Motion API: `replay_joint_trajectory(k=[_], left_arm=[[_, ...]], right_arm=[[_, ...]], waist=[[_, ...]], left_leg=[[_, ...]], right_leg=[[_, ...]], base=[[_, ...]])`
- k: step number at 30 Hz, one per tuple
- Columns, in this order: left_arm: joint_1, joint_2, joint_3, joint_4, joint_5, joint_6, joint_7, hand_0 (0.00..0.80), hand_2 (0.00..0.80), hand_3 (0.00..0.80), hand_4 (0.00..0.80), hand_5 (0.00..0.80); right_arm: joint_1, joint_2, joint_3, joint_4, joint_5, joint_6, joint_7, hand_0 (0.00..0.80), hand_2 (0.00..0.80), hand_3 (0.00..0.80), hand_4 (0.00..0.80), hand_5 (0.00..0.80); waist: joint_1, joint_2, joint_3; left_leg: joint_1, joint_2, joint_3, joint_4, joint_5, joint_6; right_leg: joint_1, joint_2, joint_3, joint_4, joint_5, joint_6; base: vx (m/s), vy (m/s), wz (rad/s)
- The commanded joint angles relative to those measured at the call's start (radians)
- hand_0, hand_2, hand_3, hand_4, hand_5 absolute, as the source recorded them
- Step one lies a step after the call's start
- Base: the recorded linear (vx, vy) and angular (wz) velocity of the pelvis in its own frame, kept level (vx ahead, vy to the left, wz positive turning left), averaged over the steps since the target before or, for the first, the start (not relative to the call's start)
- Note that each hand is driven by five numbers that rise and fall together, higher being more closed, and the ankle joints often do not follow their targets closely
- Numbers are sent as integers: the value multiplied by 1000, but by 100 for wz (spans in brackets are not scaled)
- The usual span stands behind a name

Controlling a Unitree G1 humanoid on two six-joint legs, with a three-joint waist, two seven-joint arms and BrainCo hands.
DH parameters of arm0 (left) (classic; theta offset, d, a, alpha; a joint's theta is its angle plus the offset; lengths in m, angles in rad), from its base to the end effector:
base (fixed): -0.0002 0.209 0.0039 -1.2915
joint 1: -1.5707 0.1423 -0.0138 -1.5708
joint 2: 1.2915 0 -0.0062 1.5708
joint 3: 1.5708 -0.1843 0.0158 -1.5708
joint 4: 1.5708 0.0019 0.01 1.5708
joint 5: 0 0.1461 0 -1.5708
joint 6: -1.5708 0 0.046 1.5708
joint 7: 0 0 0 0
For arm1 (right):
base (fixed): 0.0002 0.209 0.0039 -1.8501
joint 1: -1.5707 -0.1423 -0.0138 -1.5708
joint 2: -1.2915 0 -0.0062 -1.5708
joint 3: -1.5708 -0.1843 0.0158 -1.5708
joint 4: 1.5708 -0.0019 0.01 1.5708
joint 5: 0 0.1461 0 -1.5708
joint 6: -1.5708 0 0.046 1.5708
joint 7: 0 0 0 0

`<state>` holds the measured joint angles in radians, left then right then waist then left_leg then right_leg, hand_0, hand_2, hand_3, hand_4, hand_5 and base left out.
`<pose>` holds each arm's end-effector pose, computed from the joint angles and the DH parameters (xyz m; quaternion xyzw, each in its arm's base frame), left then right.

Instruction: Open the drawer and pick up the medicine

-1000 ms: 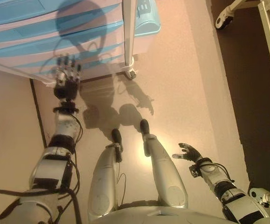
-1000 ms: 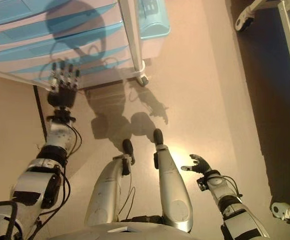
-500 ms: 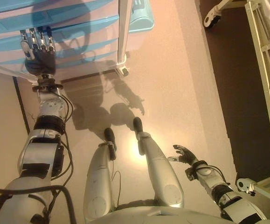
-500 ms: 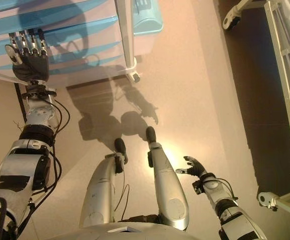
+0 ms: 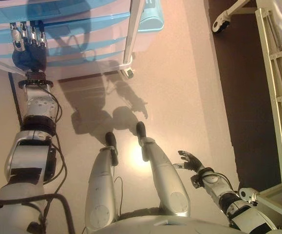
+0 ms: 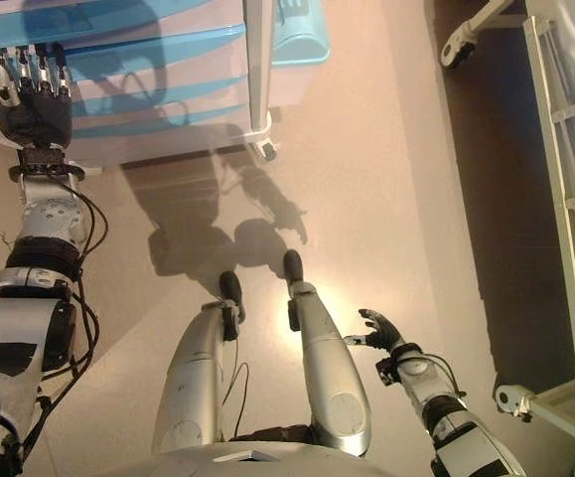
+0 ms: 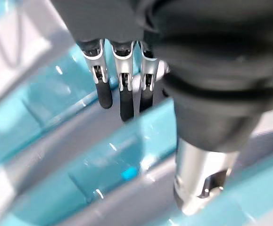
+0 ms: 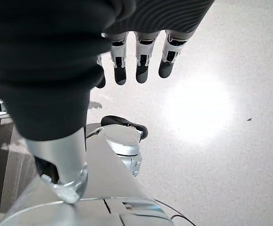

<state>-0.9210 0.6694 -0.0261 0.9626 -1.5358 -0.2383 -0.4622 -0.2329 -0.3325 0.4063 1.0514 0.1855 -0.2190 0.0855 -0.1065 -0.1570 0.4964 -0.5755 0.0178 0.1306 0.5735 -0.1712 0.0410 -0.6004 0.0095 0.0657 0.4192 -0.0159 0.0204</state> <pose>0.3361 0.3065 0.1875 -0.4000 -0.3054 -0.0330 0.8635 0.1884 -0.2135 -0.0749 -0.1631 0.3252 0.1106 0.9249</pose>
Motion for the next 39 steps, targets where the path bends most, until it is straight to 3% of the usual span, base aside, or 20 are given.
replay_joint_trajectory(k=[1, 7, 18, 27, 39], left_arm=[[4, 41, -25, 100, 110, 95, 81, 0, 0, 0, 0, 0], [9, 38, -25, 133, 84, 145, 48, 0, 0, 0, 0, 0], [5, -4, 2, 119, -147, 183, -90, 0, 0, 0, 0, 0], [38, -36, -2, 104, -105, 164, -140, 0, 0, 0, 0, 0], [-38, 11, -23, 44, -156, 92, -185, 0, 0, 0, 0, 0]], right_arm=[[58, -3, 21, -45, 22, -2, -6, 0, 0, 0, 0, 0], [54, 3, 23, -39, 29, -7, -13, 0, 0, 0, 0, 0], [49, 17, 34, -31, 38, 0, -9, 0, 0, 0, 0, 0], [38, 23, 37, -43, 44, 9, -15, 0, 0, 0, 0, 0], [51, 16, 49, -33, 50, -1, -8, 0, 0, 0, 0, 0]], waist=[[3, 1, -8], [6, -9, 3], [12, -24, 7], [17, -24, 12], [18, -37, 13]], left_leg=[[-25, -59, 20, 64, -102, 32], [-27, -57, 19, 69, -106, 34], [-26, -61, 9, 74, -116, 34], [-20, -63, 6, 59, -110, 34], [-27, -61, 3, 73, -118, 35]], right_leg=[[75, 17, -13, -107, 26, 12], [80, 18, -17, -108, 28, 13], [87, 23, -17, -114, 30, 15], [89, 26, -16, -116, 28, 16], [90, 30, -20, -118, 33, 18]], base=[[0, 0, 0], [-3, -26, 1], [3, -17, 2], [-2, -2, 1], [0, 0, 0]])
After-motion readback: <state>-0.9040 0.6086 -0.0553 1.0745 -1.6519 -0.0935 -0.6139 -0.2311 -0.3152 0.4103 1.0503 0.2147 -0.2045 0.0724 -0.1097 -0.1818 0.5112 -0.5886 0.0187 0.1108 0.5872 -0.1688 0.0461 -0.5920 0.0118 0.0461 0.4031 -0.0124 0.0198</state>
